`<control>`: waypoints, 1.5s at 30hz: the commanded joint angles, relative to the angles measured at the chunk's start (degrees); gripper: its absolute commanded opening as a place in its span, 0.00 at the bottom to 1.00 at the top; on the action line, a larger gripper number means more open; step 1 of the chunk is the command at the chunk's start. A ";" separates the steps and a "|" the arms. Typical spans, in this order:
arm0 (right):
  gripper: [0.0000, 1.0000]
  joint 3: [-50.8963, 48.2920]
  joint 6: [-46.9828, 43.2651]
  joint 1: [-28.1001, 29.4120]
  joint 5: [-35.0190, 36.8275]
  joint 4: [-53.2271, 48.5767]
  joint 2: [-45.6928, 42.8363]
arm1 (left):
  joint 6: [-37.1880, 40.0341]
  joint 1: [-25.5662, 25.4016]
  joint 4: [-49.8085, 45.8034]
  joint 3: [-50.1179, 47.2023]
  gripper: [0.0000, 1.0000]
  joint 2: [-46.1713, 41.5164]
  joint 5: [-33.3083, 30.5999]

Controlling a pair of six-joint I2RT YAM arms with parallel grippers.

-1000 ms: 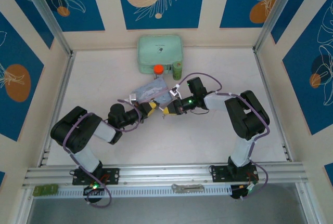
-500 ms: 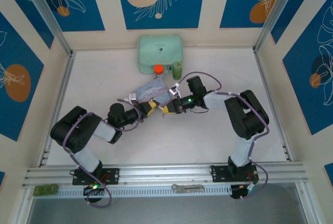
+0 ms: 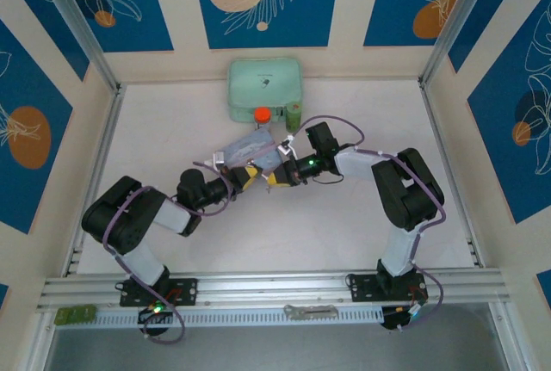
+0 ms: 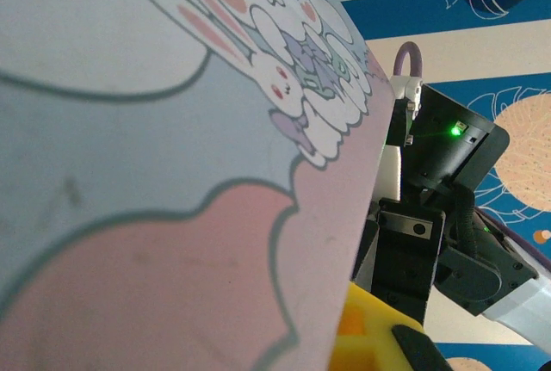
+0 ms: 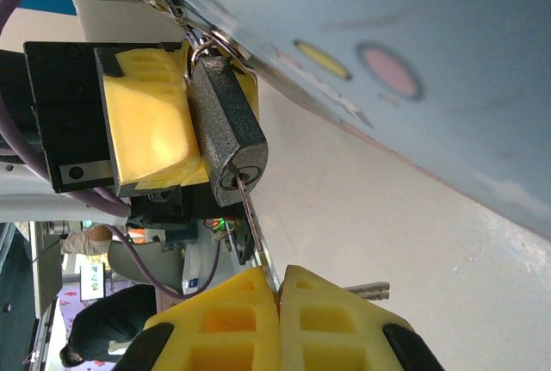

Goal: Unlock a padlock with a key

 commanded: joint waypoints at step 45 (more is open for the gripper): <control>0.00 21.79 -8.60 -1.13 12.79 -18.59 3.49 | 1.34 -1.63 5.11 4.29 0.00 3.80 19.84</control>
